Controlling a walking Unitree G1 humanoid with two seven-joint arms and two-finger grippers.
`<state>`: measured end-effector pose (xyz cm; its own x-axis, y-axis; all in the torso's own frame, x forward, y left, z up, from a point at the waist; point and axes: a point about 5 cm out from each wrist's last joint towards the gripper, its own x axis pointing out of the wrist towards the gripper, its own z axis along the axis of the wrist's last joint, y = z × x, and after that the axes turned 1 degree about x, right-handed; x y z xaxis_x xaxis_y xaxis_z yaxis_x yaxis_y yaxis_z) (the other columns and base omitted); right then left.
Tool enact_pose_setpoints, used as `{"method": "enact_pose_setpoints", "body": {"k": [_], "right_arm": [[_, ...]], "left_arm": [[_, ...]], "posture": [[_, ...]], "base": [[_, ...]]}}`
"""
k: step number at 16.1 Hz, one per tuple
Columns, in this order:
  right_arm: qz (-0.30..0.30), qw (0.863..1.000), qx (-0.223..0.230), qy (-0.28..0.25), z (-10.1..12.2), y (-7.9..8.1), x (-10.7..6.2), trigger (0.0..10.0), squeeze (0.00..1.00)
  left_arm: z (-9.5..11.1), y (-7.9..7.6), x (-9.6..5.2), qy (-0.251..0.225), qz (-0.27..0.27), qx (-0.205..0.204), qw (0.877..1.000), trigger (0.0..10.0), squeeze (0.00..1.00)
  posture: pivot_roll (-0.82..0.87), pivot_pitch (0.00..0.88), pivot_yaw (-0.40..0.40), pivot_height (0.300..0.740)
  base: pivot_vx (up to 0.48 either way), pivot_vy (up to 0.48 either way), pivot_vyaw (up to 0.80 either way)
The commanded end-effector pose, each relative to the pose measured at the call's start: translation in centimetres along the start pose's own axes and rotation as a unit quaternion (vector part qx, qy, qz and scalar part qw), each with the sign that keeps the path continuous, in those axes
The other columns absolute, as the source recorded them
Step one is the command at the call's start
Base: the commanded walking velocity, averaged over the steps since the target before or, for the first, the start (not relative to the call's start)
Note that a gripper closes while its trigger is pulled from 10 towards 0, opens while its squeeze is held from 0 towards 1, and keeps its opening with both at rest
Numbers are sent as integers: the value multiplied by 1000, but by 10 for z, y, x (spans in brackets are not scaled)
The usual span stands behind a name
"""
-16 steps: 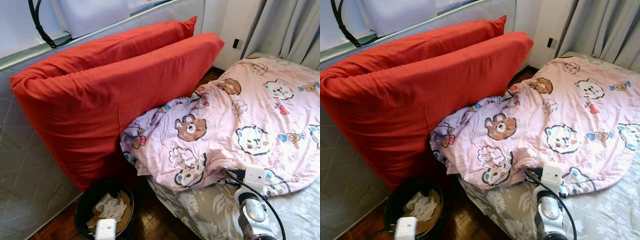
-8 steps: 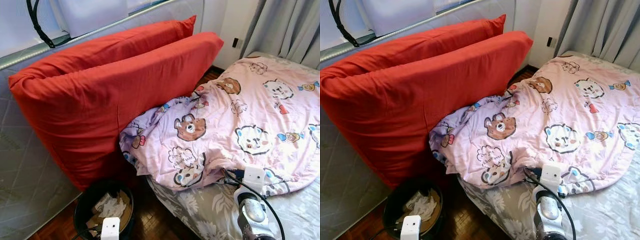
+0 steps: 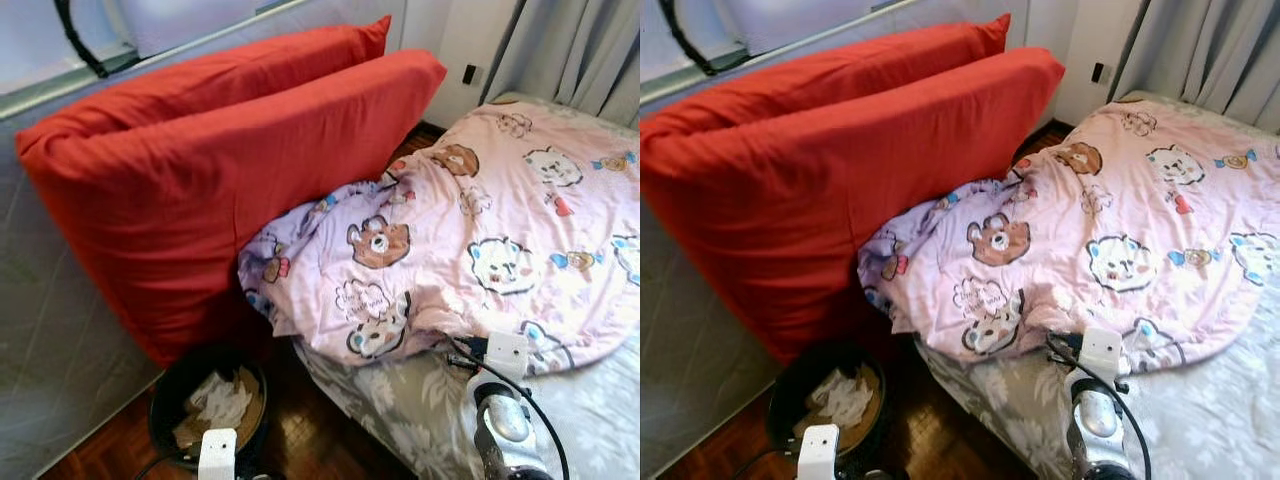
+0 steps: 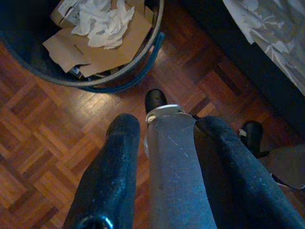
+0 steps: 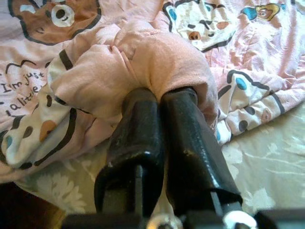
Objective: Clean up the room
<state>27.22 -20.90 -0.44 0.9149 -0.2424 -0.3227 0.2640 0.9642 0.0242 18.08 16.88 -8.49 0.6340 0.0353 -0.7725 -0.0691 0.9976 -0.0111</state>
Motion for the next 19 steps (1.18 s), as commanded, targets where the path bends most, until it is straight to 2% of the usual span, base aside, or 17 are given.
{"method": "enact_pose_setpoints", "body": {"k": [1, 2, 8, 10, 16, 19], "right_arm": [[-1, 1000, 1, -1, 1, 1, 1, 10000, 0], [-2, 1000, 1, -2, 2, 0, 1, 10000, 0], [-46, 998, 4, -42, 17, -17, 5, 10000, 0], [-66, 996, 7, -58, 25, -23, 7, 10000, 0], [-66, 996, 5, -53, 23, -23, 6, 10000, 0], [-65, 996, 5, -52, 21, -22, 6, 10000, 0]], "left_arm": [[-17, 6, -4, 31, 6, -1, 999, 10000, 0], [-17, 7, -4, 31, 7, -2, 999, 10000, 0], [-28, 45, -13, 37, 24, -5, 999, 10000, 0], [-29, 51, -14, 37, 25, -4, 999, 10000, 0], [-33, 52, -17, 38, 22, -4, 999, 10000, 0], [-31, 54, -16, 42, 26, -1, 999, 10000, 0]], "posture": [[65, 89, 19, 740], [65, 89, 20, 740], [65, 80, 23, 740], [65, 80, 23, 740], [62, 86, 21, 740], [62, 88, 20, 740]], "base": [[-251, 0, 0], [-255, 0, 0], [-255, 0, 0], [-255, 0, 0], [-254, 0, 0], [0, 0, 0]]}}
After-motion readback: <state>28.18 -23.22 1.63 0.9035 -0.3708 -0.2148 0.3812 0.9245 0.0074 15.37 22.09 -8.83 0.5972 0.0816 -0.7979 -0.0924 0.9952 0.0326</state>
